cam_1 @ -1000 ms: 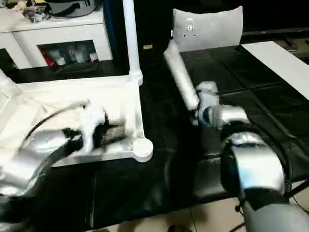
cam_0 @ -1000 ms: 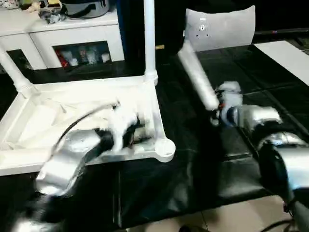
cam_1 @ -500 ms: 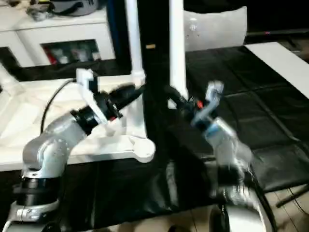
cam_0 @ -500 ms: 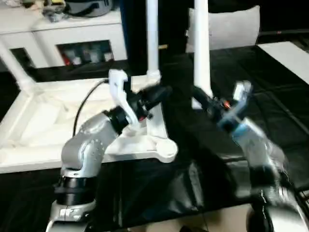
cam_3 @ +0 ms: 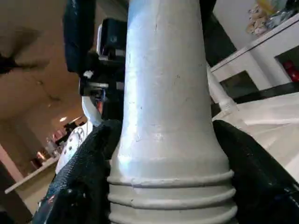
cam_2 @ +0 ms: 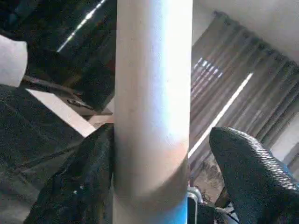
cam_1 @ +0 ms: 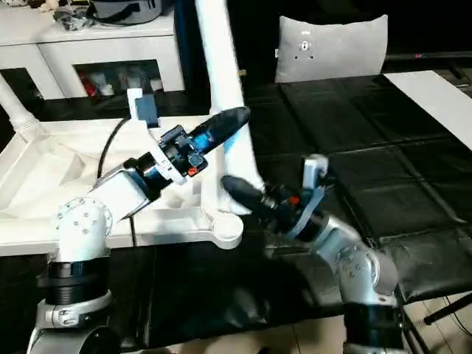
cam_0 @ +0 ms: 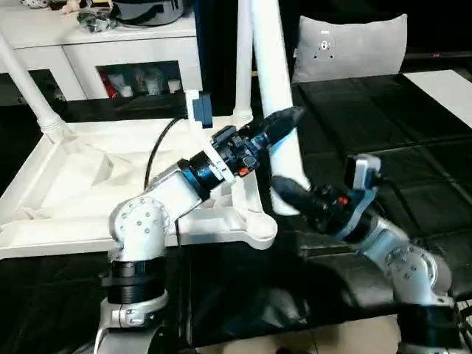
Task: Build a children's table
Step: Pick table leg
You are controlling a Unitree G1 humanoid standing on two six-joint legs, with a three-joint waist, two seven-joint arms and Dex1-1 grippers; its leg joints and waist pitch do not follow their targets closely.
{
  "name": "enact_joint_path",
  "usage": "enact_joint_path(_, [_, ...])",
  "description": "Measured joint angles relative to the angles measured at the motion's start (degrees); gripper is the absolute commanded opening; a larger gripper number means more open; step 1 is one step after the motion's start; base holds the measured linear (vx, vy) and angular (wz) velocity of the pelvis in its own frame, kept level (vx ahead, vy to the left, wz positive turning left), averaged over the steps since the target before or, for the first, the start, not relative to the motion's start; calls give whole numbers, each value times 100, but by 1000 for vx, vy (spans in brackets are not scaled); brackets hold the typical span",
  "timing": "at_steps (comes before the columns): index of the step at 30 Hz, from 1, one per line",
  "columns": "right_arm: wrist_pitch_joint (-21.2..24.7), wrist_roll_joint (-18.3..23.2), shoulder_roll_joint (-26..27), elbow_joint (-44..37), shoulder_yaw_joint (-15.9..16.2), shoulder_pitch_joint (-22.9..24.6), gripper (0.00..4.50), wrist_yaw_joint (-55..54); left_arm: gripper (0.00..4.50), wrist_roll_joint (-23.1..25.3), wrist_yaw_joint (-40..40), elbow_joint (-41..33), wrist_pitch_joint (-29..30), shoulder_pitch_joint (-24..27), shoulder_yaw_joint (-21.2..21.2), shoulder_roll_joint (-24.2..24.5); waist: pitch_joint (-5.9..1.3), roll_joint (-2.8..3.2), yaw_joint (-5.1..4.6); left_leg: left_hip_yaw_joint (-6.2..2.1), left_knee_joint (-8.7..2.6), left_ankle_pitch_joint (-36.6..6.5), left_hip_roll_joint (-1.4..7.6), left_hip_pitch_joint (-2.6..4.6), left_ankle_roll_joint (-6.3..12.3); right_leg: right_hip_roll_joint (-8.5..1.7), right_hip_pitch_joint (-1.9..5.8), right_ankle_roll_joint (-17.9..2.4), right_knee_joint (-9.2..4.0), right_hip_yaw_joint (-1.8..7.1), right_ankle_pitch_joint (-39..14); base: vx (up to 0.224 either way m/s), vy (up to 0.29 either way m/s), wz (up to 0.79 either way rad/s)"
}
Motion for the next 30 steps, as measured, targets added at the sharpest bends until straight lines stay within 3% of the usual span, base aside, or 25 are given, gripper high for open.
enact_joint_path(2, [-19,-46,33,-4,24,10,274,-78,314,-20,18,-29,53,37,29,14,0,0,0,0,-12,0,0,0,0,2,5,7,-21,-3,4,0,0,0])
enact_joint_path(5, [-41,-70,34,-69,63,14,274,-114,311,-45,81,-37,67,64,81,71,0,0,2,-1,-17,-2,3,-2,5,3,15,19,-45,-2,12,0,0,0])
enact_joint_path(7, [-70,-97,2,-101,107,8,274,-198,273,-125,146,-39,67,68,82,93,-2,-2,4,-1,-17,-8,9,-1,15,-2,20,23,-49,1,14,0,0,0])
enact_joint_path(10, [-100,-134,-10,-103,167,-1,274,-235,278,-95,221,-39,2,121,82,125,-3,-5,19,-1,-18,-13,8,-2,21,-4,20,24,-50,2,15,0,0,0])
enact_joint_path(12, [-114,-193,-22,-96,190,-5,274,-294,244,-48,233,-39,-22,140,65,124,-2,-5,21,-1,-20,-13,8,-3,21,-4,20,24,-50,3,15,0,0,0])
enact_joint_path(18, [-216,-262,-65,-97,269,-10,274,-314,206,42,256,-38,-67,151,60,133,-3,-5,14,0,-22,-12,8,-1,21,-3,20,24,-50,2,15,0,0,0])
enact_joint_path(25, [-280,-346,-128,-70,378,-80,274,-470,193,113,373,33,-250,155,46,159,-5,-11,10,0,-22,-11,7,1,19,-3,20,25,-50,3,15,0,0,0])
enact_joint_path(26, [-287,-366,-128,-41,387,-89,330,-504,193,158,394,72,-280,150,43,170,-8,-14,10,0,-22,-11,7,1,19,-3,21,25,-50,3,15,0,0,0])
enact_joint_path(30, [-403,-768,-229,158,494,-68,364,-724,191,412,574,305,-478,37,70,287,-7,-23,2,0,-22,-11,5,0,19,-3,20,25,-50,2,15,0,0,0])
